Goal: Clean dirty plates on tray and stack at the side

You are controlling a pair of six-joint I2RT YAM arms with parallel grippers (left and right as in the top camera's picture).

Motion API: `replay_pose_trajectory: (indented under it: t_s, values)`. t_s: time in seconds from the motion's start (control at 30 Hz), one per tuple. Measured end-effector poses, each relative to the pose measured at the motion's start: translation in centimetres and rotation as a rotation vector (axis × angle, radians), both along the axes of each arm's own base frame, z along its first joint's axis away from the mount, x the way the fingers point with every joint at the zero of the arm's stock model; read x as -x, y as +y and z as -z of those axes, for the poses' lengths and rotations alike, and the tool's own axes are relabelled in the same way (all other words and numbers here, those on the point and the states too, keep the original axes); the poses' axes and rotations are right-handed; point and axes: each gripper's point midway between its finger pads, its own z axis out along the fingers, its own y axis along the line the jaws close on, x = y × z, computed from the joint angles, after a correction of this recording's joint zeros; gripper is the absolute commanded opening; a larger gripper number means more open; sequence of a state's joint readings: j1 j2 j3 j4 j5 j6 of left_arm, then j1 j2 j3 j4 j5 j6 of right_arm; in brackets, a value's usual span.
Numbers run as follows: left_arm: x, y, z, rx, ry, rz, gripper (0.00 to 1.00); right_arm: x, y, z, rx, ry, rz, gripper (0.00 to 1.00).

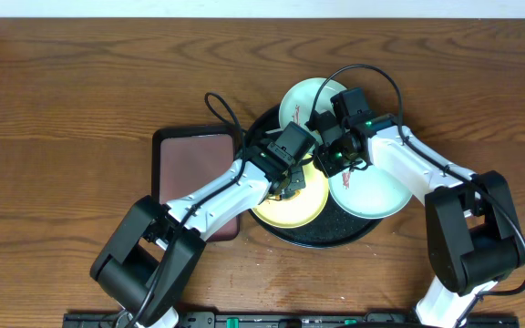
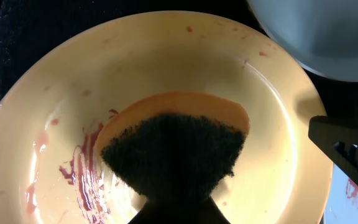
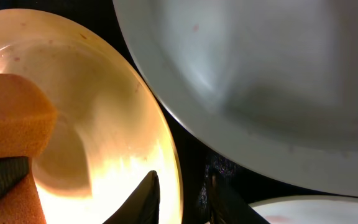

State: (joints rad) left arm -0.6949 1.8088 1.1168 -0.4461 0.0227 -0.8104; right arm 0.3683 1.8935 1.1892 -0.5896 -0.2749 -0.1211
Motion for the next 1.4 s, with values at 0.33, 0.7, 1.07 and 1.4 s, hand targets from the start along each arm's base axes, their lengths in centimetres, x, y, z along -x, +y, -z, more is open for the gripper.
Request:
replay_pose_trajectory:
  t_s: [0.33,0.7,1.07,1.4]
  values:
    - [0.0,0.0,0.0,0.000,0.000,0.000,0.07,0.6,0.4,1.6,0.017,0.034,-0.016,0.23]
    - [-0.2,-0.2,-0.1,0.008,-0.009,0.000,0.07,0.5,0.5,1.7,0.015,0.033,-0.017,0.01]
    - [-0.9,-2.2,-0.7,0.079,-0.049,0.026,0.08,0.5,0.5,1.7,0.014,0.036,-0.010,0.01]
    - [-0.5,-2.3,1.8,0.052,-0.006,0.036,0.40,0.6,0.5,1.7,0.014,0.036,-0.010,0.01]
